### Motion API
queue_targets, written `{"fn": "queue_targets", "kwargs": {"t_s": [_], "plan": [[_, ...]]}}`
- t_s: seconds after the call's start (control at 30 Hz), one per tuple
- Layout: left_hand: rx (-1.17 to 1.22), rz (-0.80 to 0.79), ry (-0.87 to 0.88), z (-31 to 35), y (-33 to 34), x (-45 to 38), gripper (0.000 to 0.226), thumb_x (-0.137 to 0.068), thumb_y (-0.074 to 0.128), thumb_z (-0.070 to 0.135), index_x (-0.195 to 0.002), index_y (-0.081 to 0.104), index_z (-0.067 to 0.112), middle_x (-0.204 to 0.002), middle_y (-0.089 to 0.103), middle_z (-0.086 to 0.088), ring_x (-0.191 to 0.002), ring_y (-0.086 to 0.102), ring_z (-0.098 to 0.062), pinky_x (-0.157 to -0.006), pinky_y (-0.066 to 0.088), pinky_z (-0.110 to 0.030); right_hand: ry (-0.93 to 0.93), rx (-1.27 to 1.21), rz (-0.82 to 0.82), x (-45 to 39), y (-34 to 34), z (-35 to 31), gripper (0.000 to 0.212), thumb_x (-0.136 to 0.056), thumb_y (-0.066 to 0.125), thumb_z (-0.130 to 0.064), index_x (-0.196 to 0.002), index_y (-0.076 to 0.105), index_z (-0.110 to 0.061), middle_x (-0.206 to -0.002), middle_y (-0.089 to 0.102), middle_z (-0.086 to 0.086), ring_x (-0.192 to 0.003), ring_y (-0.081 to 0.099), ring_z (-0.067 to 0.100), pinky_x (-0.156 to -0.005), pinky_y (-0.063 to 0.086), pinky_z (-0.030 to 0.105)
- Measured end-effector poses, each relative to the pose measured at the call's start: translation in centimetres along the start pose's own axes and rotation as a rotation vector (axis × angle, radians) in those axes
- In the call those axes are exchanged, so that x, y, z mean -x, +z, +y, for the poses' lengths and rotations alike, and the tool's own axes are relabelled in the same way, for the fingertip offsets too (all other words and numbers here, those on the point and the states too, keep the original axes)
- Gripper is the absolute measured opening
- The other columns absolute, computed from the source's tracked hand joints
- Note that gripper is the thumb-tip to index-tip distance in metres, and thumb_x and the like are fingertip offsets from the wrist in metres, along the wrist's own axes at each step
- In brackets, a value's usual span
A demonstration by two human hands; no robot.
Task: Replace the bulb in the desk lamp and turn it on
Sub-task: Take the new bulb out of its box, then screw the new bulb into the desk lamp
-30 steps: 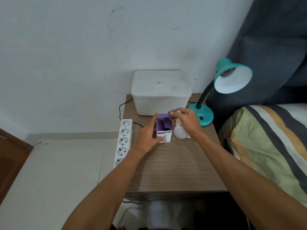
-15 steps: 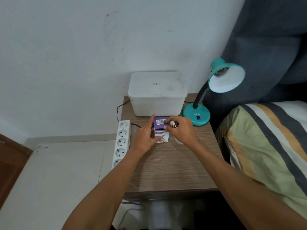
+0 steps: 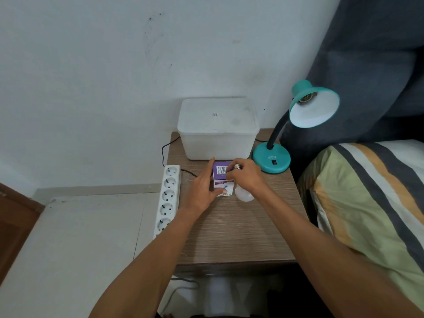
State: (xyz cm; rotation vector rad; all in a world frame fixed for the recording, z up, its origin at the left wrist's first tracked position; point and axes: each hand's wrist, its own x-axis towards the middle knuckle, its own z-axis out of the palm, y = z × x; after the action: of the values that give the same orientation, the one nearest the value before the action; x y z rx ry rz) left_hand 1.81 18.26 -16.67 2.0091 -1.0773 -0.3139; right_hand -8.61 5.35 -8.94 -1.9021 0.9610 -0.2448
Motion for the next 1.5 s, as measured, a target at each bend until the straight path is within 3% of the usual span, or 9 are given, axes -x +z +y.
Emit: {"fn": "queue_targets", "kwargs": {"t_s": [0.3, 0.4, 0.77, 0.93, 1.03, 1.13, 1.23, 1.3, 1.5], "plan": [[0.097, 0.05, -0.018, -0.4, 0.9, -0.3, 0.105, -0.082, 0.085, 0.015, -0.162, 0.019, 0.033, -0.128, 0.067, -0.005, -0.107, 0.069, -0.014, -0.094, 0.059, -0.04, 0.065, 0.021, 0.073, -0.6, -0.3, -0.2, 0.03, -0.079, 0.07, -0.027, -0.102, 0.054, -0.015, -0.095, 0.062, 0.001, -0.087, 0.063, 0.016, -0.075, 0.057, 0.036], [0.116, 0.13, -0.027, -0.2, 0.7, -1.7, 0.1, -0.081, 0.085, 0.011, -0.16, 0.027, 0.029, -0.134, 0.057, -0.008, -0.119, 0.062, -0.017, -0.097, 0.058, -0.038, 0.073, -0.031, 0.162, -0.9, -0.6, 0.0, 0.025, -0.081, 0.067, -0.026, -0.098, 0.059, -0.01, -0.091, 0.063, 0.002, -0.083, 0.06, 0.015, -0.062, 0.045, 0.026], [0.091, 0.17, -0.069, -1.2, 1.3, -5.0, 0.099, -0.081, 0.084, 0.005, -0.16, 0.028, 0.026, -0.135, 0.059, -0.009, -0.122, 0.061, -0.021, -0.102, 0.055, -0.045, -0.027, -0.15, 0.272, -2.4, -1.9, 1.3, 0.031, -0.089, 0.068, -0.032, -0.118, 0.07, -0.022, -0.094, 0.064, -0.008, -0.083, 0.057, 0.0, -0.065, 0.038, 0.01], [0.097, 0.169, -0.077, -1.4, 1.6, -5.1, 0.103, -0.082, 0.084, 0.006, -0.16, 0.023, 0.033, -0.142, 0.057, -0.005, -0.128, 0.059, -0.018, -0.103, 0.055, -0.046, -0.022, -0.091, 0.2, -2.4, -2.2, 2.2, 0.034, -0.094, 0.061, -0.039, -0.125, 0.065, -0.024, -0.113, 0.066, -0.002, -0.098, 0.057, 0.009, -0.079, 0.043, 0.021], [0.034, 0.188, -0.061, -0.4, 1.4, -4.4, 0.109, -0.08, 0.087, 0.015, -0.162, 0.017, 0.023, -0.149, 0.048, -0.007, -0.135, 0.046, -0.012, -0.111, 0.043, -0.035, 0.061, -0.16, 0.229, -1.7, -2.9, 1.8, 0.036, -0.091, 0.065, -0.039, -0.121, 0.057, -0.021, -0.112, 0.061, 0.001, -0.098, 0.057, 0.015, -0.079, 0.046, 0.03], [-0.132, 0.265, 0.045, 1.5, 1.0, -3.6, 0.108, -0.08, 0.088, 0.023, -0.161, 0.016, 0.017, -0.159, 0.032, -0.012, -0.147, 0.033, -0.023, -0.115, 0.041, -0.043, 0.065, -0.203, 0.266, -0.6, -4.4, 1.1, 0.041, -0.08, 0.073, -0.025, -0.114, 0.05, -0.025, -0.108, 0.061, 0.005, -0.092, 0.061, 0.019, -0.072, 0.052, 0.033], [-0.26, 0.327, 0.206, 3.8, 0.3, -3.7, 0.102, -0.085, 0.083, 0.03, -0.161, 0.017, 0.014, -0.166, 0.02, -0.016, -0.156, 0.016, -0.032, -0.121, 0.032, -0.05, -0.042, -0.227, 0.379, 0.9, -6.6, 0.5, 0.037, -0.077, 0.073, -0.015, -0.111, 0.062, -0.021, -0.101, 0.062, -0.003, -0.087, 0.061, 0.006, -0.064, 0.049, 0.016], [-0.301, 0.326, 0.341, 5.6, -0.2, -4.6, 0.099, -0.086, 0.081, 0.034, -0.161, 0.02, 0.011, -0.168, 0.017, -0.016, -0.158, 0.011, -0.032, -0.125, 0.022, -0.044, -0.126, -0.251, 0.49, 1.9, -8.2, 0.1, 0.032, -0.079, 0.073, -0.017, -0.11, 0.07, -0.021, -0.098, 0.066, -0.01, -0.086, 0.06, -0.002, -0.074, 0.051, 0.012], [-0.319, 0.196, 0.59, 12.0, 0.2, -8.1, 0.092, -0.086, 0.079, 0.03, -0.16, 0.027, 0.012, -0.167, 0.023, -0.016, -0.157, 0.016, -0.031, -0.126, 0.022, -0.048, -0.191, -0.361, 0.644, 3.1, -12.3, -0.3, 0.032, -0.082, 0.06, -0.041, -0.111, 0.069, -0.033, -0.102, 0.068, -0.018, -0.097, 0.065, 0.009, -0.085, 0.058, 0.041]]}}
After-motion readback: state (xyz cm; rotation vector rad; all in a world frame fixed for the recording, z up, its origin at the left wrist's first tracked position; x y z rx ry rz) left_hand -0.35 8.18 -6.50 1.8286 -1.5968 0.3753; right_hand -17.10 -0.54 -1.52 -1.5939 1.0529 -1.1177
